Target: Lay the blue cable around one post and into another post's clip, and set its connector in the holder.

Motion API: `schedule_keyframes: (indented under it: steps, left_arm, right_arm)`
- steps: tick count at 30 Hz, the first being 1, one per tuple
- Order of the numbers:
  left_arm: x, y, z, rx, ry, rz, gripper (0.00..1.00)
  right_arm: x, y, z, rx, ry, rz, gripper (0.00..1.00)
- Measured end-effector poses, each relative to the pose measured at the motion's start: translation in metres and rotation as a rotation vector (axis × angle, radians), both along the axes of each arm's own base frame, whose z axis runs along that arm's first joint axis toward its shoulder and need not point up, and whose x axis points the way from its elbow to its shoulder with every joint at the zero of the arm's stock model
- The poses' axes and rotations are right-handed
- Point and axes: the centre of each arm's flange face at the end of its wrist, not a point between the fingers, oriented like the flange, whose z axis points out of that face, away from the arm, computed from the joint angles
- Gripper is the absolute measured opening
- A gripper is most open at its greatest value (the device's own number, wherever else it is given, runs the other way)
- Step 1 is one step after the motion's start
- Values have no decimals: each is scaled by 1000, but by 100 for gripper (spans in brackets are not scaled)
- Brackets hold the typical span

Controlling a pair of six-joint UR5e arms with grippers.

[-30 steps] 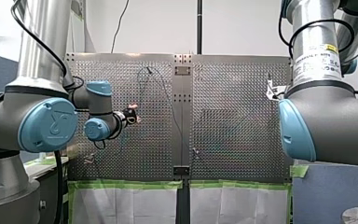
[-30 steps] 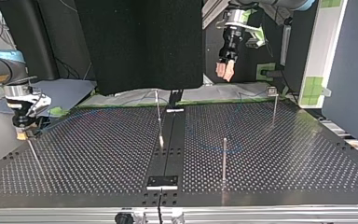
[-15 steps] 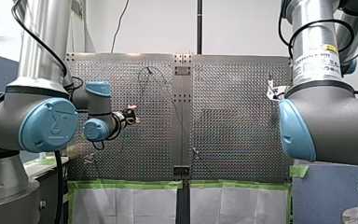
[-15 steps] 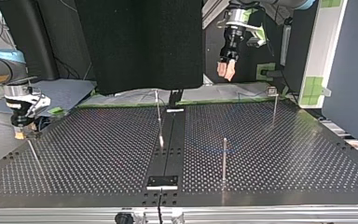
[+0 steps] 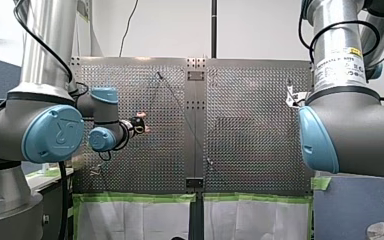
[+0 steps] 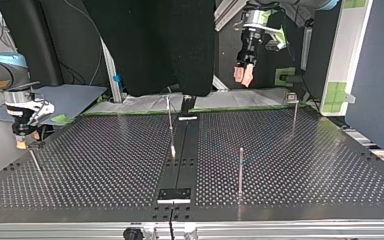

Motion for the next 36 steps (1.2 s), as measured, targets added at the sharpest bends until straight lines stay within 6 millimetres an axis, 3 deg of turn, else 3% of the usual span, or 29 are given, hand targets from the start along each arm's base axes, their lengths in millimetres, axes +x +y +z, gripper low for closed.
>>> schedule_keyframes:
  steps: [9, 13, 19, 29, 36]
  left_arm:
    - [1, 2, 0, 1, 2, 3, 100]
    - [2, 3, 0, 0, 3, 2, 100]
    - [2, 2, 0, -4, 1, -6, 100]
    - [-16, 4, -10, -30, 23, -24, 100]
    - [-34, 0, -18, 2, 38, -55, 100]
  right_arm:
    - [1, 10, -9, 34, 5, -29, 100]
    - [6, 20, -3, 13, 4, -42, 100]
    - [31, 38, -2, -16, 0, 1, 100]
    - [90, 83, -45, 43, 43, 30, 100]
    - [124, 108, -57, 83, 106, 37, 100]
